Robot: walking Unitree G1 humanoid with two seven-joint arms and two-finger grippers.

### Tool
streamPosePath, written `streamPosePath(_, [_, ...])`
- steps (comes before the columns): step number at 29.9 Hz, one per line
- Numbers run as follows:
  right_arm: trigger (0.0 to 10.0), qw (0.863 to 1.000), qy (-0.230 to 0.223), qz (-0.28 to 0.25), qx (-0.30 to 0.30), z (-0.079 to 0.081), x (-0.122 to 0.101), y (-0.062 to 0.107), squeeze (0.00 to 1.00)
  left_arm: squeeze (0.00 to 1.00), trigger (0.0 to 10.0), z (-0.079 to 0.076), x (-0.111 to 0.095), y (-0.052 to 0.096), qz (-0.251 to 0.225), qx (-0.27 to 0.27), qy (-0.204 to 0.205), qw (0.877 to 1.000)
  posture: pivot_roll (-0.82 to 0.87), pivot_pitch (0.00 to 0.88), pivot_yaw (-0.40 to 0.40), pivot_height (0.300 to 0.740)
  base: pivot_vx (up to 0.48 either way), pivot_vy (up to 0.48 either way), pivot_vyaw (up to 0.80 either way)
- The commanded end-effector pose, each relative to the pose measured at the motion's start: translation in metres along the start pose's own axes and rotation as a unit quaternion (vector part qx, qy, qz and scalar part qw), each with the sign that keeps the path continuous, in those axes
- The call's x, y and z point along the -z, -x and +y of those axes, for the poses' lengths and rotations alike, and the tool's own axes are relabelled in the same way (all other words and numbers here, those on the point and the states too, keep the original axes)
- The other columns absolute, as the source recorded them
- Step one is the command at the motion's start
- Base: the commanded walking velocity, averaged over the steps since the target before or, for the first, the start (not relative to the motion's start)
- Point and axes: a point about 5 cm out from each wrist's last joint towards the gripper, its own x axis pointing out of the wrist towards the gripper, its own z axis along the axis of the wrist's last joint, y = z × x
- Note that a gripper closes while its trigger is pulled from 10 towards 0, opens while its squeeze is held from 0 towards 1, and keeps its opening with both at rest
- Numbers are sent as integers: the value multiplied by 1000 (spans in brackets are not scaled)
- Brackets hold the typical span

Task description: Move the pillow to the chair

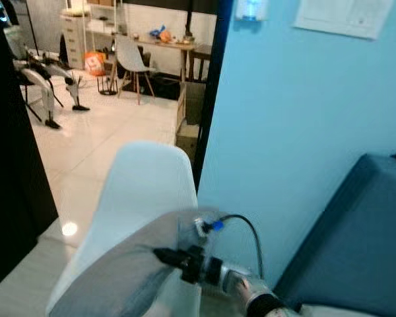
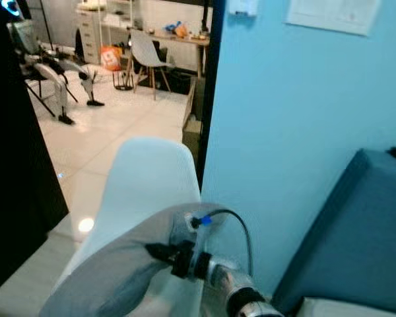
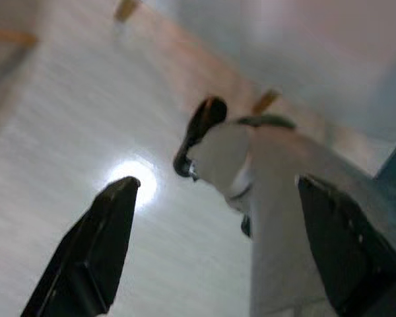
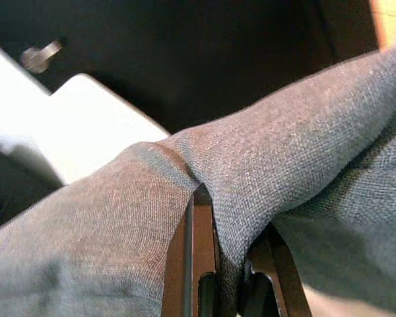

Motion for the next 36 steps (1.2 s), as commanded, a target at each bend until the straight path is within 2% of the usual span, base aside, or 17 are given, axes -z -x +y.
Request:
streamPosePath(1, [10000,1000,13,-16,-16,4,-8,-6,0,0,10000,-2,13,2,21,2,3,1000,142,40,-126,732,0,0,694])
streamPosePath(11, [10000,1000,17,-13,-3,3,-7,-7,0,0,10000,0,15,3,22,0,3,1000,149,43,-124,732,0,0,694])
streamPosePath(14, [10000,999,26,2,38,-1,-2,-6,0,0,10000,1,16,4,22,-1,1,1000,158,56,-124,732,0,0,702])
streamPosePath(16, [10000,999,26,2,38,-1,-2,-6,0,0,10000,1,16,4,22,-1,1,1000,158,56,-124,732,0,0,712])
streamPosePath(17, [10000,992,43,22,113,-9,2,-4,0,0,10000,2,17,4,23,-1,0,1000,164,58,-126,732,0,0,0])
streamPosePath(18, [10000,992,43,22,113,-9,2,-4,0,0,10000,2,17,4,23,-1,0,1000,164,58,-126,732,0,0,0])
streamPosePath(19, [10000,984,61,40,164,-14,3,-2,0,0,10000,2,17,4,23,-1,0,1000,165,59,-126,732,0,0,0])
streamPosePath(20, [10000,974,60,55,210,-19,4,0,0,0,10000,2,18,4,23,-1,0,1000,167,60,-126,732,0,0,0])
streamPosePath(21, [10000,974,60,55,210,-19,4,0,0,0,10000,2,18,4,23,-1,0,1000,167,60,-126,732,0,0,0])
streamPosePath(24, [10000,958,50,66,273,-28,0,5,0,0,10000,2,18,5,24,-2,1,1000,169,62,-125,732,0,0,0])
streamPosePath(26, [10000,949,63,57,304,-33,-7,11,0,0,10000,2,19,5,23,-2,2,1000,170,60,-124,722,0,0,0])
streamPosePath(29, [10000,949,63,57,304,-33,-7,11,0,0,10000,2,19,5,23,-2,2,1000,170,60,-124,722,0,0,0])
streamPosePath(33, [10000,928,64,44,363,-43,-11,24,0,0,10000,5,1,2,-15,-4,16,1000,170,70,-122,697,0,0,0])
streamPosePath(35, [10000,925,66,47,370,-43,-10,25,0,0,10000,5,-3,1,-22,-4,17,1000,170,70,-122,692,0,0,0])
streamPosePath(36, [10000,922,65,52,378,-44,-7,26,0,0,10000,5,-11,0,-36,-1,20,999,172,73,-122,687,0,0,0])
